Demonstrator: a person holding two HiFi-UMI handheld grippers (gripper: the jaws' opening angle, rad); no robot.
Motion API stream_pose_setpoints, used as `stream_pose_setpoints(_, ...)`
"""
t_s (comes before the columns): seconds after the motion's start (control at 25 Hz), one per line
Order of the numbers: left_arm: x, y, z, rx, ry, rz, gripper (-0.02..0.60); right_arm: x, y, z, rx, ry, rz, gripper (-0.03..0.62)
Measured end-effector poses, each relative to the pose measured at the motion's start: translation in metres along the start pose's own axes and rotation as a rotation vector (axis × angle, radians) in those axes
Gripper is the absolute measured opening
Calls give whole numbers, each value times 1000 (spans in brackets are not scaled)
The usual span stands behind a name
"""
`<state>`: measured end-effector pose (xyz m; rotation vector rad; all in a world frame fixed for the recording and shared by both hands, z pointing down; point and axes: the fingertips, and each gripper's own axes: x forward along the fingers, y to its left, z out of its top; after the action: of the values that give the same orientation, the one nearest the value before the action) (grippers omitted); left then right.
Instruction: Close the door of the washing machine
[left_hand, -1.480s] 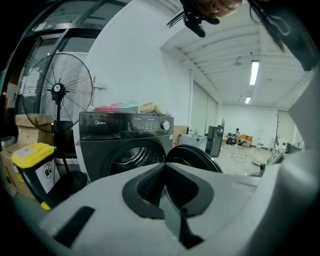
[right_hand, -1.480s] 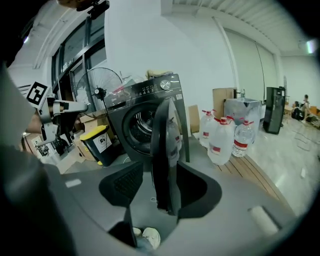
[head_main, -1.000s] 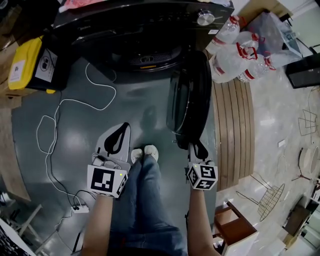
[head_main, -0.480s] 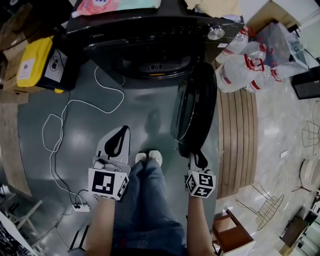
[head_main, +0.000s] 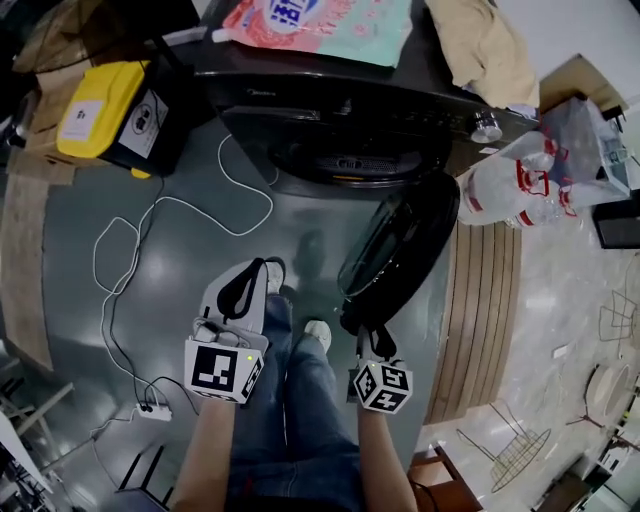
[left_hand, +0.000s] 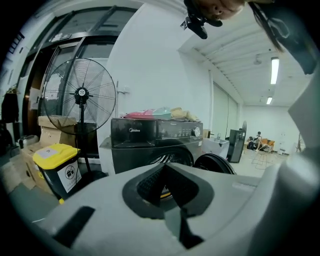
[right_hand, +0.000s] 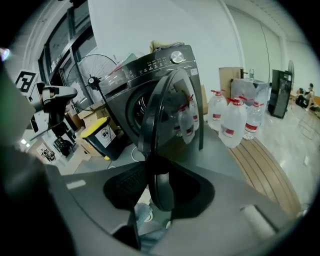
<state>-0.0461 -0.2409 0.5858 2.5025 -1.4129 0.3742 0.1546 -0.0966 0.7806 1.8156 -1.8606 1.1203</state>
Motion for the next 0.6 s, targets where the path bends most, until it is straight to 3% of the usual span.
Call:
stream_pose_setpoints(0.2,21,45,10,-8,0,-9,8,31,47,8,88,13,-60,141)
stream_pose_setpoints(0.6,87,127,40,-7,30,-97,8,99,128,44,259,29,-172,149)
